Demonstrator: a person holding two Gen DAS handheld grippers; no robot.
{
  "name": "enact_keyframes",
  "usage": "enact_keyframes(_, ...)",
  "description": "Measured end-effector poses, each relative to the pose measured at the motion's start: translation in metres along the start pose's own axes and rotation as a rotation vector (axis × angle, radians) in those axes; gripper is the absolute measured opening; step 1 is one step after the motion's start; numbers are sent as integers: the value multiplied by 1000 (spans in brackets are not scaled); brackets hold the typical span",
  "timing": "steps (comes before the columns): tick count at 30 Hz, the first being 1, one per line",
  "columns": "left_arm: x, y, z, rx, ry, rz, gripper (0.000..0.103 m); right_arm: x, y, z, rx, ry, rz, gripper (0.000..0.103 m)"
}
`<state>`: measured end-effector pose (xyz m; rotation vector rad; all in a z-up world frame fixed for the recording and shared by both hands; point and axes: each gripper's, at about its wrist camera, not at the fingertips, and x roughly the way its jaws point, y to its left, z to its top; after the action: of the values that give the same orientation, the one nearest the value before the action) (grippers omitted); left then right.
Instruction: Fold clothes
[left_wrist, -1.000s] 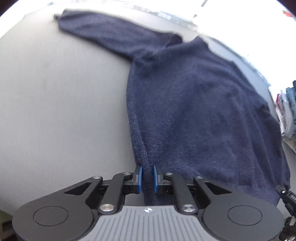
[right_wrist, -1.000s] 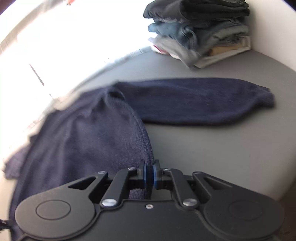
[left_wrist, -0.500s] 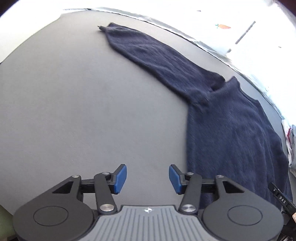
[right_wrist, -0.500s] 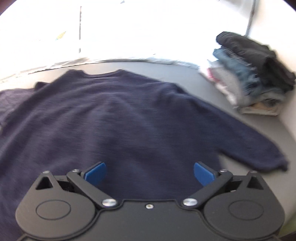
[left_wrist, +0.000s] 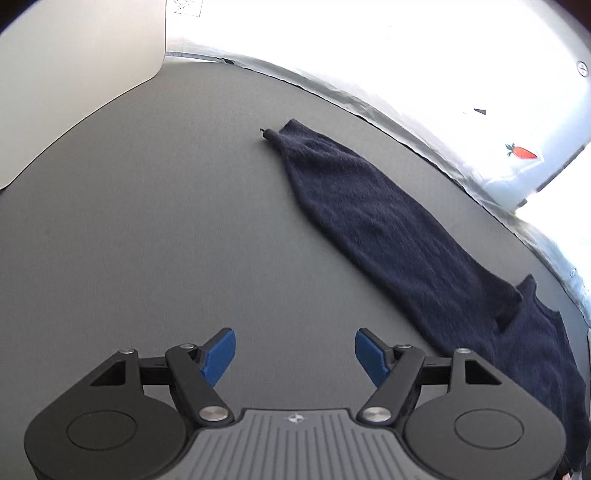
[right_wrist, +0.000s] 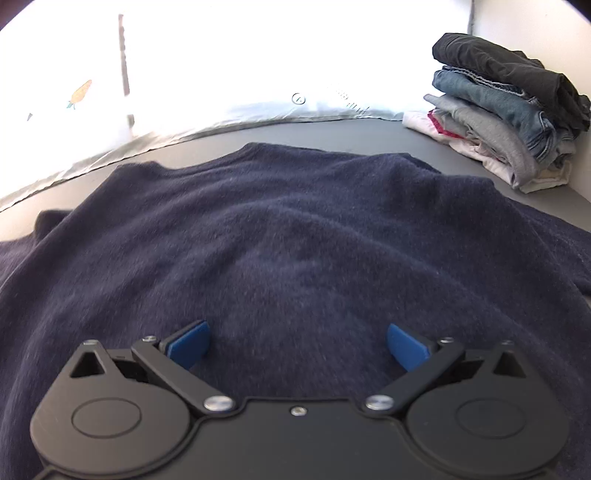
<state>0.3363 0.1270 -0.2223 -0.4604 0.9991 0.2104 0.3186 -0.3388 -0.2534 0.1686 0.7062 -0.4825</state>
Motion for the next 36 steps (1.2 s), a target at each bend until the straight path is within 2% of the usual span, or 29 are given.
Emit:
enact_keyframes(7,72,-30,88,28,-27,39,73,0,1,-3,15,-25,-10,103)
enact_keyframes(9,93,-23,109,36,-32,39,73,1,2,-2,16,-25,-15,103)
enact_keyframes(13,123,-25,135,40,-56,96,75,3,3,-1,19,-23,-21,103)
enact_keyframes(16,128,-37,141,110,-91,119,77,4,4,-1,21,-22,-24,103)
enact_keyframes(18,130,-39,138,135,-115,125,69,5,4,0,23,-22,-25,103)
enact_keyframes(19,129,-39,136,138,-128,134,57,5,4,0,24,-22,-26,103)
enact_keyframes(20,128,-38,134,136,-140,144,31,5,4,0,24,-21,-26,103)
enact_keyframes(21,125,-36,135,125,-145,145,16,5,4,0,24,-21,-26,103)
enact_keyframes(22,121,-30,137,87,-152,128,6,5,4,0,24,-21,-26,103)
enact_keyframes(25,102,-14,144,-7,-192,111,4,6,3,0,24,-22,-24,103)
enact_keyframes(28,65,-4,152,-17,-273,173,4,5,3,0,24,-22,-23,103)
enact_keyframes(31,32,14,149,-53,-297,198,3,5,2,0,24,-23,-22,103)
enact_keyframes(32,27,15,145,-50,-302,234,0,5,2,0,23,-23,-22,103)
enact_keyframes(35,19,38,141,-75,-267,411,0,6,1,1,21,-23,-22,103)
enact_keyframes(36,8,49,147,-152,-247,370,0,6,1,1,20,-23,-23,103)
